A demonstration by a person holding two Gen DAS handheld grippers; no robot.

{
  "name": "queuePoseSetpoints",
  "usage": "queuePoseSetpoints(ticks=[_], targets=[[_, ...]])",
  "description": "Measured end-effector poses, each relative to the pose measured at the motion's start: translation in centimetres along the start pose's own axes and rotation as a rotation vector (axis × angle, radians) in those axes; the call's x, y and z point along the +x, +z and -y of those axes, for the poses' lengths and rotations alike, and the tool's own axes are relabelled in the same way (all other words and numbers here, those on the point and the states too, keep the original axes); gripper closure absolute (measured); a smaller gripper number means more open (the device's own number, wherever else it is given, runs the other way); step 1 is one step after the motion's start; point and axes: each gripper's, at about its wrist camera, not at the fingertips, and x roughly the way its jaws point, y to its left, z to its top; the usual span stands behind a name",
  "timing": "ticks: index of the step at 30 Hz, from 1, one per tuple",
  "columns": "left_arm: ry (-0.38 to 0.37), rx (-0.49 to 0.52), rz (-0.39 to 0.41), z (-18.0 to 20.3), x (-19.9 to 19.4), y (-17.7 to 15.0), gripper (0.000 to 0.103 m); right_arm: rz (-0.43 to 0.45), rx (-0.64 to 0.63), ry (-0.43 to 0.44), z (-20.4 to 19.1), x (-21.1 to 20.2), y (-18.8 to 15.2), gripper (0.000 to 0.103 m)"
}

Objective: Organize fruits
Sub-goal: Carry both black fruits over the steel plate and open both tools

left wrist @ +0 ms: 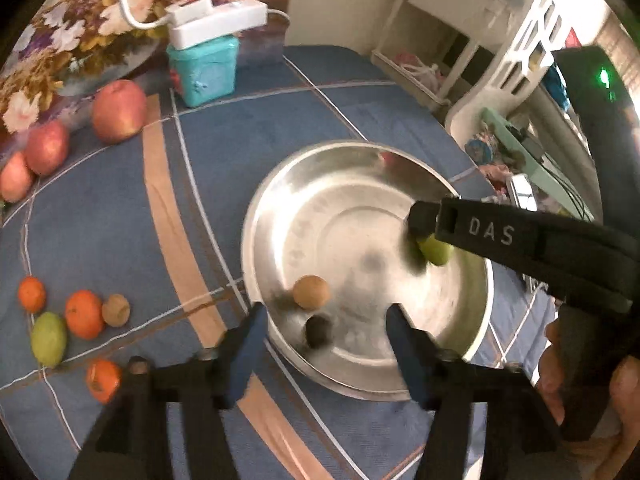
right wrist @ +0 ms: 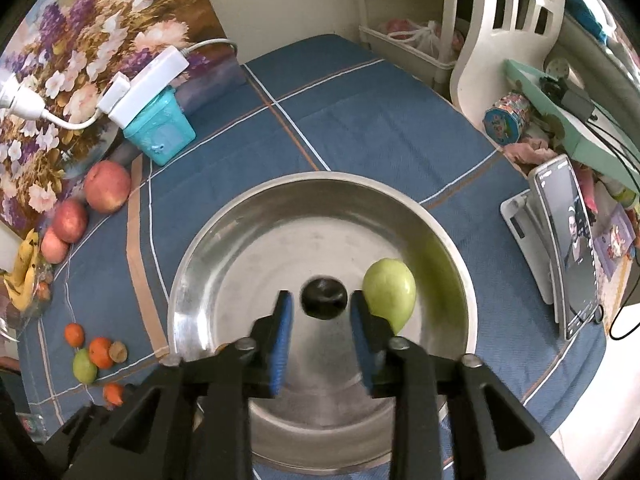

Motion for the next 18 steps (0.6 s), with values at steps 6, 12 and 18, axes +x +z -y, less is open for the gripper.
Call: queuePoseSetpoints(ticks=[6,12,18], targets=[[0.004,-0.075,-0.015,-1.5,-0.1,0.0,0.033,0.002,0.0,-0.011,-0.3,-0.1,-0.2,0.056],[0.098,-0.276,-0.034,-6.9,-1.3,-0.9,0.018,-0.025,-0.025,-0.034,-1.6,0.2,-0.8,0.055],[0.169,-0.451,0.015,-12.7,-3.7,-2.6,0.0,-0.035,-0.076,-0.047,-4.1,0.0,-2.1,0.055]])
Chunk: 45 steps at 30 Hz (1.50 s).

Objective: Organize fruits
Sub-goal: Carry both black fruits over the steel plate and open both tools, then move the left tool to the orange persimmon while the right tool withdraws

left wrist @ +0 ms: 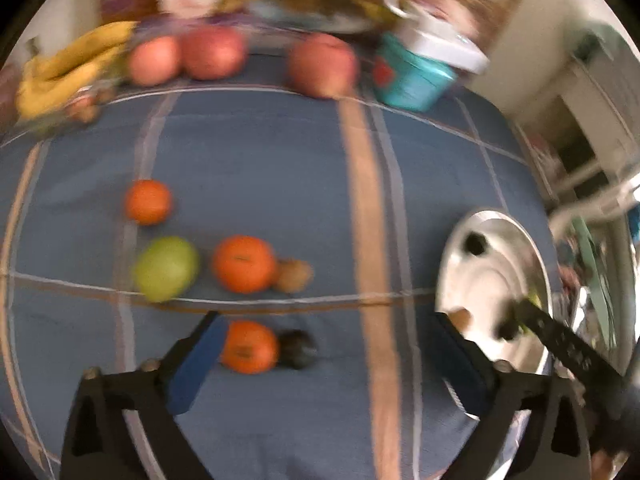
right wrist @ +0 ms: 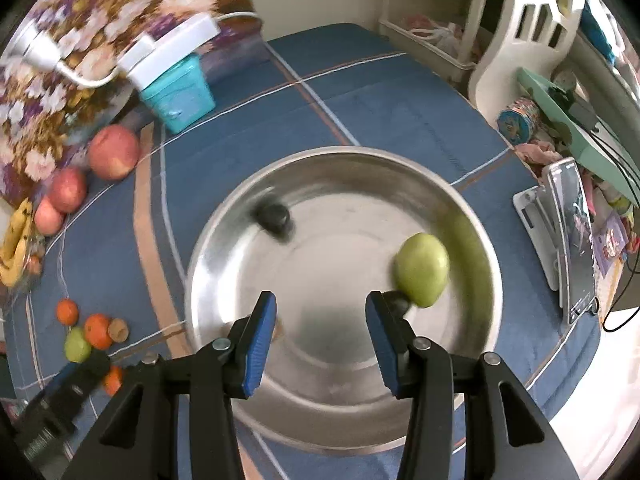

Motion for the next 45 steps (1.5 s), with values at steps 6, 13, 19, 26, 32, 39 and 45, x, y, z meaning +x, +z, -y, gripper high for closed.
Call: queuePoseSetpoints(ticks=[6,13,19,26,32,39,45], targets=[[0.163,-0.101,0.103,-5.6,-2.4,0.5,0.0,0.008,-0.073,0.014,-3.2,-0.7,-1.3,0.055],[0.253,-0.209,0.154,-11.5,-5.2,0.3,0.0,0.021,-0.091,0.122,-5.8,-1.6,-3.1,0.028],[0.264,-0.217,0.178,-13.2,-6.8,0.2,0.0,0.048,-0.15,0.176,-9.0,-2.5,-4.1,0.007],[0.27,-0.271,0.189,-15.3,-7.5,0.1,0.0,0.019,-0.226,0.21,-12.3,-2.3,-4.9,0.007],[0.243,-0.277,0.158,-15.1,-6.1,0.1,0.0,-0.01,-0.252,0.217,-13.8,-1.1,-5.4,0.007],[0.207,-0.274,0.103,-14.0,-4.0,0.0,0.0,-0.051,-0.288,0.237,-14.6,0.6,-5.5,0.007],[0.2,-0.278,0.07,-13.1,-2.6,0.0,0.0,-0.02,-0.267,0.212,-12.9,0.5,-4.5,0.007]])
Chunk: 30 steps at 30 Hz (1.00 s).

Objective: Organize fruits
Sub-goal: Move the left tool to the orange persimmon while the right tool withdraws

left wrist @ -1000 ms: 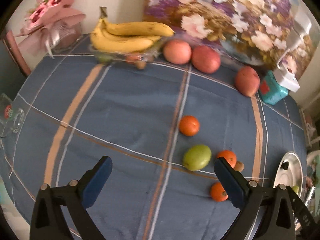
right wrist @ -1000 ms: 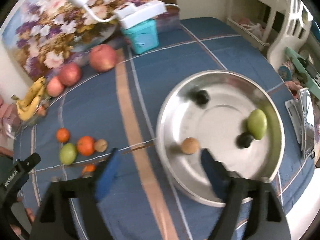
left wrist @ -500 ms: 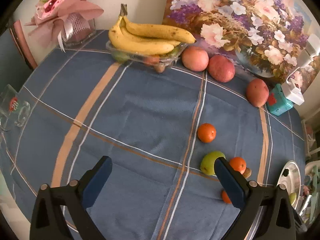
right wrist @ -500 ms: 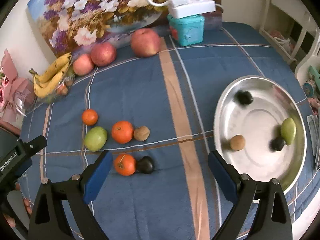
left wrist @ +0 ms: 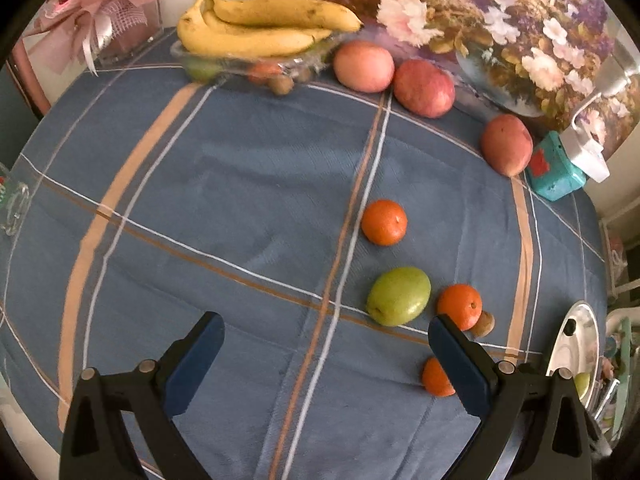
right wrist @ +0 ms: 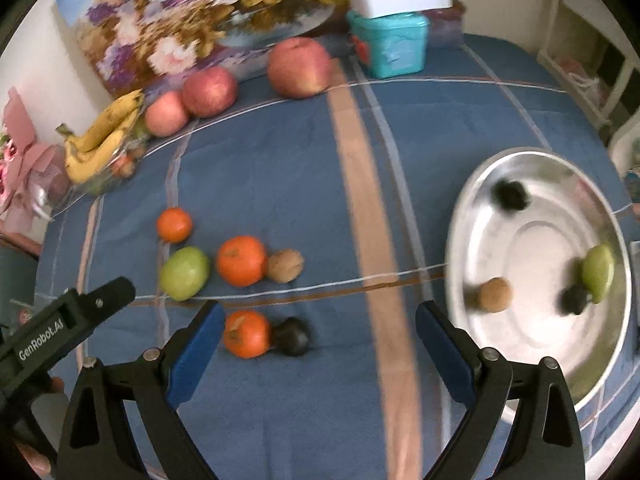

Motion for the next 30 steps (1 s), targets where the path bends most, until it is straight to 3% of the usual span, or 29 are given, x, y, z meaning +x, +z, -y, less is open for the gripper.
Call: queuePoseSetpoints(ticks=[8,15,20,22,30], targets=[[-0.045,0.115,-0.018,3.7,1.3,-1.4,0.0,-0.013,0.086,-0.033,3.6,0.2,0.0,0.007],[-0.074,0.192,-0.084,6.8,2.9,-2.8,0.004,-0.014,0.167,-0.038,6.6,-0.2,-0.1,0.007],[-0.092,0.247,-0.095,8.8,3.3,-3.7,0.023,-0.024,0.165,-0.033,6.7,0.0,-0.2,0.007],[-0.098,0.256,-0.099,9.2,3.5,-3.8,0.035,-0.024,0.16,-0.032,6.6,0.0,-0.2,0.007],[-0.157,0.206,-0.111,9.0,3.6,-3.4,0.064,-0.023,0.152,-0.027,6.5,-0.3,-0.2,0.007]])
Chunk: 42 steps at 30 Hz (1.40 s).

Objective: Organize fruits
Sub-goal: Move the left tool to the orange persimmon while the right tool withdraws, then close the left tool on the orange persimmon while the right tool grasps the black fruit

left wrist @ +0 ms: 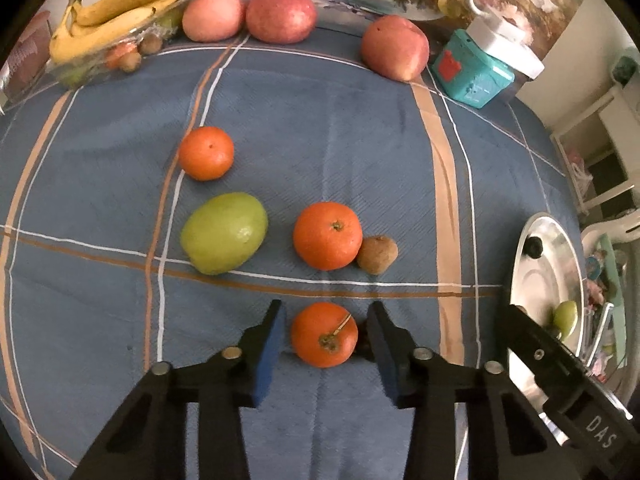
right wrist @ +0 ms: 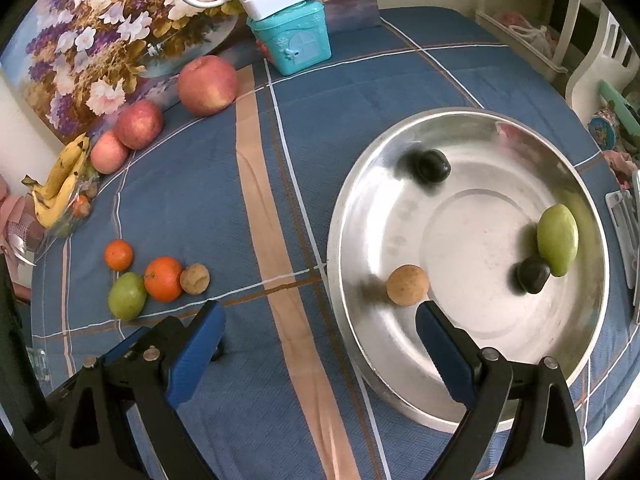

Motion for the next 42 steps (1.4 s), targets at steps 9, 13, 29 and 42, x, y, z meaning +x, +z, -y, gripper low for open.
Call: queuePoseSetpoints(ticks=[9,13,29,42], targets=[[-0.01,-0.035,0.001,-1.6,-0.9,-0.2,0.072,-0.003,-0.017,-0.001,-0.5,0.0,-0.1,0.007],[-0.009,-0.111,0.029,-4.3,-2.2,0.6,0.072,-0.022,-0.07,0.002,-2.4,0.6,-0.6,0.007],[-0.126,-0.352,0.072,-14.1,-5.3,1.8,0.08,-0.113,-0.257,-0.018,-10.2,3.9,-3.1,0.006],[-0.058,-0.233,-0.045,-12.7,-2.7,1.6,0.043,-0.13,-0.266,-0.069,-10.7,6.0,-2.9,0.006]])
